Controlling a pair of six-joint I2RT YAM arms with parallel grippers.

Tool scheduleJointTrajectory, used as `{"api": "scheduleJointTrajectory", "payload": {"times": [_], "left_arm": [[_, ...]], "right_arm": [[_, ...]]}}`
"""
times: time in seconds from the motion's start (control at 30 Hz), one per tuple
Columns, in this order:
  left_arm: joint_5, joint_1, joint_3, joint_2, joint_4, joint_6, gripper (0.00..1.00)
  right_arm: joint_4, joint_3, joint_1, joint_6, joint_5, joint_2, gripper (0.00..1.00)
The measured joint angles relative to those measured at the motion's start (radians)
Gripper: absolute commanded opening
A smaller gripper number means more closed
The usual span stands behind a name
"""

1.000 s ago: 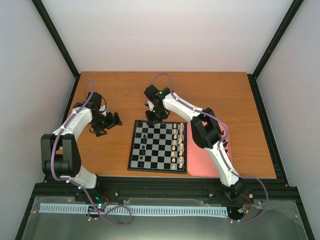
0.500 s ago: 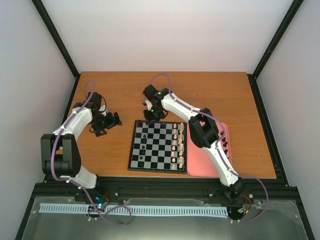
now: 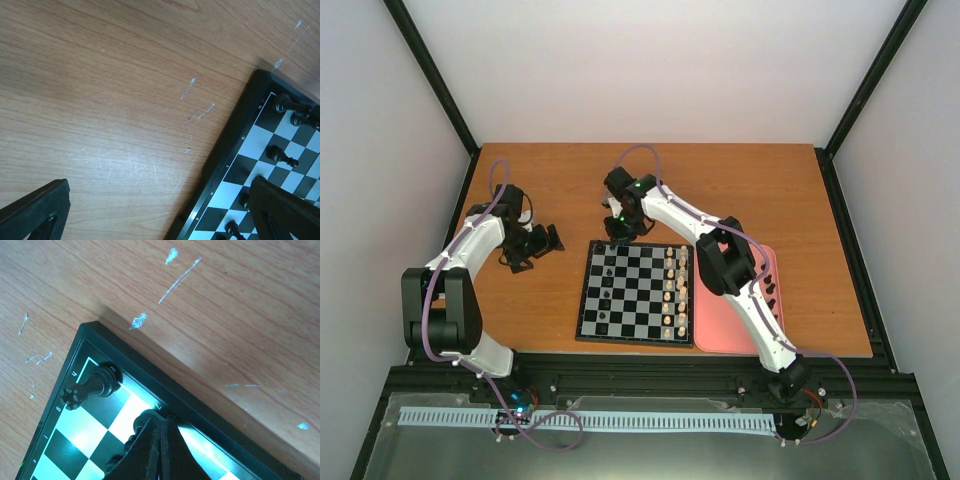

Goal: Set up the chess pieces on the board
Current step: Adjust the chess piece on the chessboard.

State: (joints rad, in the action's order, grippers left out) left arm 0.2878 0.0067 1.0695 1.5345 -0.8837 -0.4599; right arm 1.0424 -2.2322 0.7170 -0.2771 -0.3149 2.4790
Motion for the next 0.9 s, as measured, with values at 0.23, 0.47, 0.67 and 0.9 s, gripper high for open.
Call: {"api": "scheduleJointTrajectory", "payload": {"times": [0.23, 0.47, 0.67, 0.9], "left_arm": [[0.0, 0.0, 0.0, 0.0, 0.0, 0.0, 1.0], [0.0, 0.0, 0.0, 0.0, 0.0, 0.0, 1.0], [0.001, 0.0, 0.0, 0.0, 0.0, 0.0, 1.0], [0.002, 0.0, 0.0, -0.006, 0.0, 0.0, 1.0]], "right_arm": [[0.004, 0.001, 0.003, 0.0, 0.011, 0.0, 0.03], [-0.008, 0.023, 0.003, -0.026, 0.103, -0.01, 0.09], [-0.039, 0.09, 0.0, -0.071, 0.278, -0.092, 0.24], [-0.048, 0.235, -0.045, -0.096, 0.421, -0.325, 0.52]]}}
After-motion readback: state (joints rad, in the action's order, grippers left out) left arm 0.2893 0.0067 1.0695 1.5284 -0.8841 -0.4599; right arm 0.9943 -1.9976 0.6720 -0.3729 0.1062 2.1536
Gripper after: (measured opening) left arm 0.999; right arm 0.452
